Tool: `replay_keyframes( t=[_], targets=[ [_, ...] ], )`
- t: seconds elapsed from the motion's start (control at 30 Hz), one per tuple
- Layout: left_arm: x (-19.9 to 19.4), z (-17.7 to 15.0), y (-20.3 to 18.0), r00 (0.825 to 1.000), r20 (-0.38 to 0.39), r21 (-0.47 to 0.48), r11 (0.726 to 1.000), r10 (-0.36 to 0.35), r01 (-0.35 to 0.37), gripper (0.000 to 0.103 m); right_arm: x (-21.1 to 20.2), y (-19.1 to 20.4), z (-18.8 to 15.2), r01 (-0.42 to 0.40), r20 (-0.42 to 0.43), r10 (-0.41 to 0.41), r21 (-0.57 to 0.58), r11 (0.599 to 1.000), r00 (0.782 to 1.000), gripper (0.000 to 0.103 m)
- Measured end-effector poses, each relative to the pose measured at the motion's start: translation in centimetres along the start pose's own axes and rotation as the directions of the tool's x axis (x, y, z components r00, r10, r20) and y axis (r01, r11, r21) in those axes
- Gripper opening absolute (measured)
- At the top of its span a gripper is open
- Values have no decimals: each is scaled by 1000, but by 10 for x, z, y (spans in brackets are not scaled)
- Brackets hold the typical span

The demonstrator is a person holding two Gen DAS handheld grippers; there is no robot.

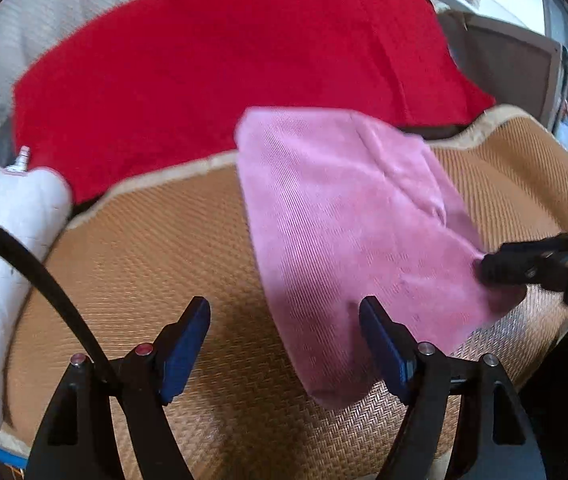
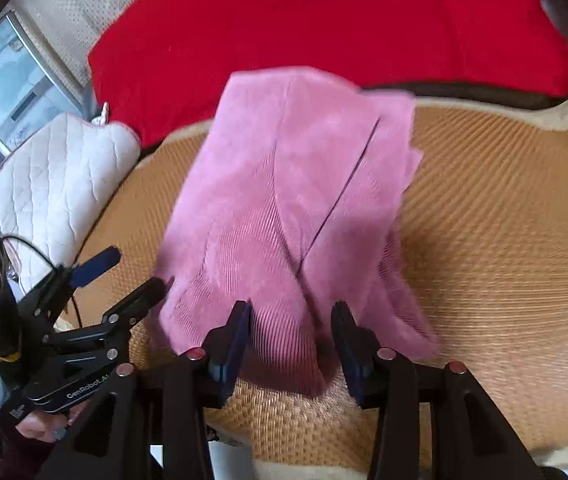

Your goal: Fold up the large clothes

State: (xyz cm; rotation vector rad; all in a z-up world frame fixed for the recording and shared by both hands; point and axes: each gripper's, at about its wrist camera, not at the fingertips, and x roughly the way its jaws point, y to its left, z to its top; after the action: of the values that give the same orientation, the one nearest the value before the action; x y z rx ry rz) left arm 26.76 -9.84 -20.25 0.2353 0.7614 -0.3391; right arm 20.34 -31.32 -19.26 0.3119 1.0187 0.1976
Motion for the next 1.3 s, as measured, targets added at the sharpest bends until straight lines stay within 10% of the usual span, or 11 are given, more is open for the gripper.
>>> replay_keyframes(
  t=[0.17, 0.5, 0.8, 1.3],
  targets=[
    [-51, 14, -8, 985, 100, -4, 990, 138, -138, 85, -64, 10, -1, 92, 130, -85, -50, 994, 988, 59],
    [-163, 29, -27, 899, 281, -95, 941, 337, -324, 97, -163, 44, -28, 210, 309, -174, -87, 974, 935, 67],
    [-241, 21, -34, 842, 384, -139, 925, 379, -354, 99, -208, 77, -55, 229, 358, -171, -126, 965, 918, 67],
    [-287, 16, -35, 815, 430, -175, 921, 389, -347, 99, -246, 116, -76, 294, 475, -208, -114, 949, 855, 68]
  ],
)
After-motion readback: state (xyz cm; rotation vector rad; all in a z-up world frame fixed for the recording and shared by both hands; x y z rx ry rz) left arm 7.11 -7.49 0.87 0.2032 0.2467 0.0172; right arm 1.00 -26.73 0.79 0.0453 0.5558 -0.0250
